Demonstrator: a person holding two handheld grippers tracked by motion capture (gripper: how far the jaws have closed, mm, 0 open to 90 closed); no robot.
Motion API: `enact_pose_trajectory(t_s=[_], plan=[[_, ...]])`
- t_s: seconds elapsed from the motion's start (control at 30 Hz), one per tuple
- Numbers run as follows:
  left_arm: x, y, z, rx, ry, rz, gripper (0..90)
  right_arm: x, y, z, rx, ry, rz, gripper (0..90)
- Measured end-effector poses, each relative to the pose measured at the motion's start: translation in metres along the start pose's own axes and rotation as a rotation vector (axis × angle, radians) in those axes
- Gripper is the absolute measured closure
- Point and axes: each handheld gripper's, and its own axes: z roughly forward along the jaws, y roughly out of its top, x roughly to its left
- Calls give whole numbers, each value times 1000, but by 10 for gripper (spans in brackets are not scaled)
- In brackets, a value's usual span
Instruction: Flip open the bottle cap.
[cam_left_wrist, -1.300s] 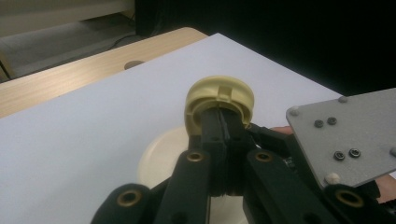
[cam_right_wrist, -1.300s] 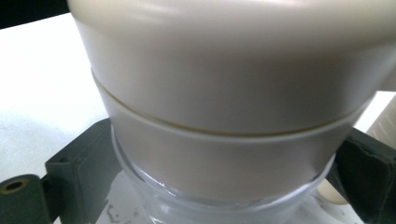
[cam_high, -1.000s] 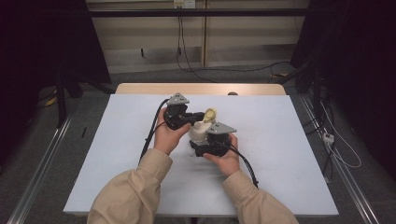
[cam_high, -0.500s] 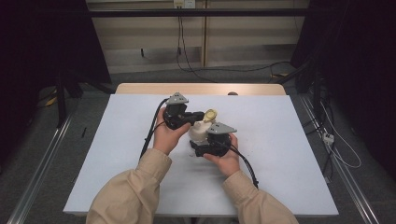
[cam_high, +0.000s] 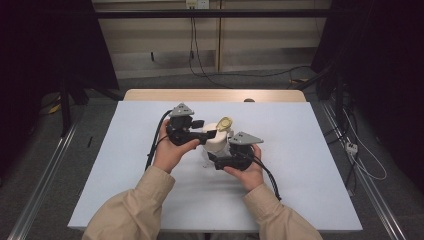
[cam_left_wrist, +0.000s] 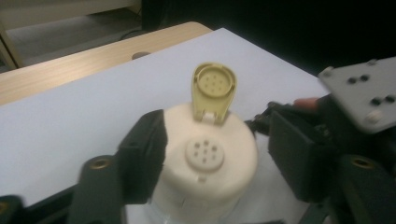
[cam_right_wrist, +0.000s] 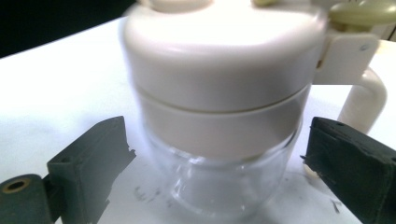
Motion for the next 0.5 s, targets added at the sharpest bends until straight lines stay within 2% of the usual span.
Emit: enact_pose_trajectory(t_s=[0.13,0.27,0.5], plan=[[5,-15,-16,3,-1,-4,220,3,0,-16,1,32,-14,48],[11,-32,-31,-2,13,-9,171,4,-5,-31,1,49,-36,57],[15,-67,-51,8,29,10,147,-3,-14,-57,-3,70,-29,63]])
